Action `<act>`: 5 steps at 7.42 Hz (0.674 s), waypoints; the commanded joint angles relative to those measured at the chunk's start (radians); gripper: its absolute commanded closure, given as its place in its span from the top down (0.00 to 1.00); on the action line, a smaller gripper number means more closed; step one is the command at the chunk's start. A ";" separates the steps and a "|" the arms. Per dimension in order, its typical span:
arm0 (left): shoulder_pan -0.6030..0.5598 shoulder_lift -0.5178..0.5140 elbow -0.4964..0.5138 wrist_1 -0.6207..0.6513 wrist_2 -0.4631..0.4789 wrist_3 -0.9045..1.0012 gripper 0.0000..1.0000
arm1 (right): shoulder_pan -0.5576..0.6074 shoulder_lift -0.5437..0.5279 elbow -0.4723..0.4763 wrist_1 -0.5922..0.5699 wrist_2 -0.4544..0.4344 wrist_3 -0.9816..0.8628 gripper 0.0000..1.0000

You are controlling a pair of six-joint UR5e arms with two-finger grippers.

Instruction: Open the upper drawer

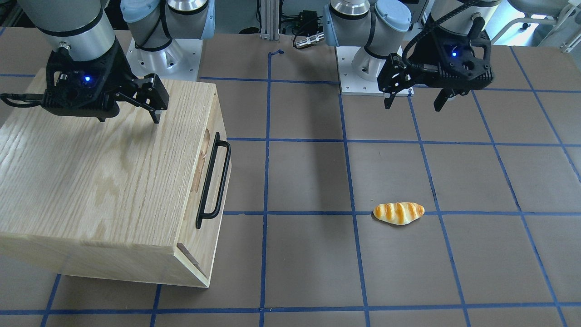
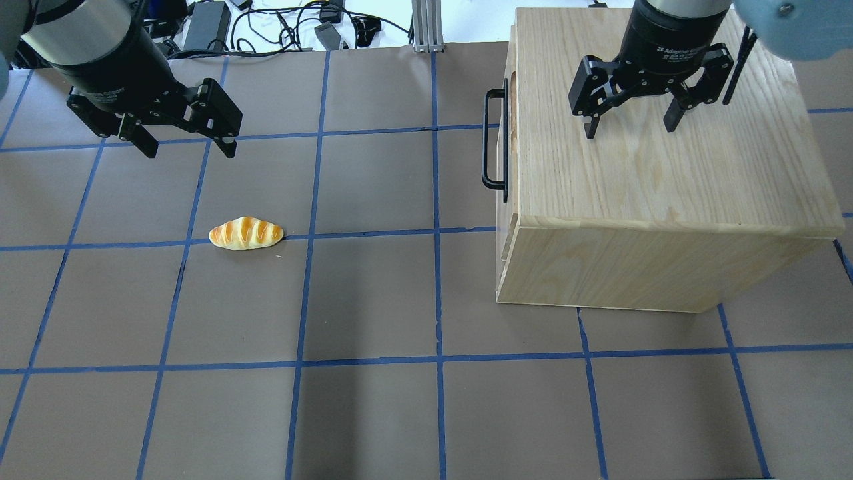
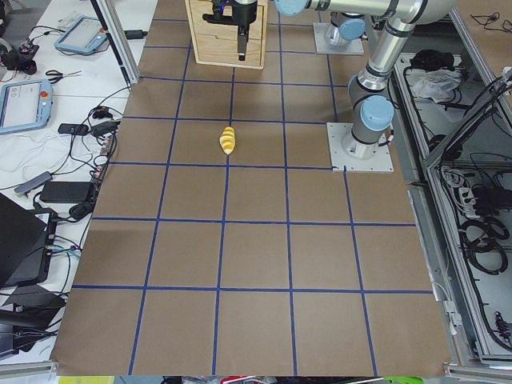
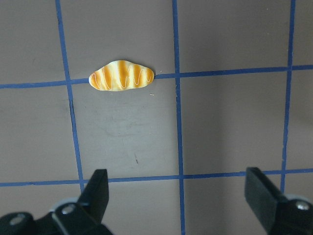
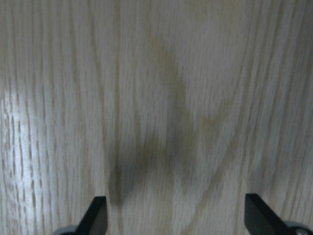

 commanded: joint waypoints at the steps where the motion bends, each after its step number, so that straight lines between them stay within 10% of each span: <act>1: 0.002 -0.001 -0.005 0.001 -0.001 0.000 1.00 | 0.001 0.000 0.000 0.000 0.000 -0.002 1.00; 5: 0.002 -0.004 -0.008 0.002 -0.026 -0.002 1.00 | 0.001 0.000 0.000 0.000 0.000 0.000 1.00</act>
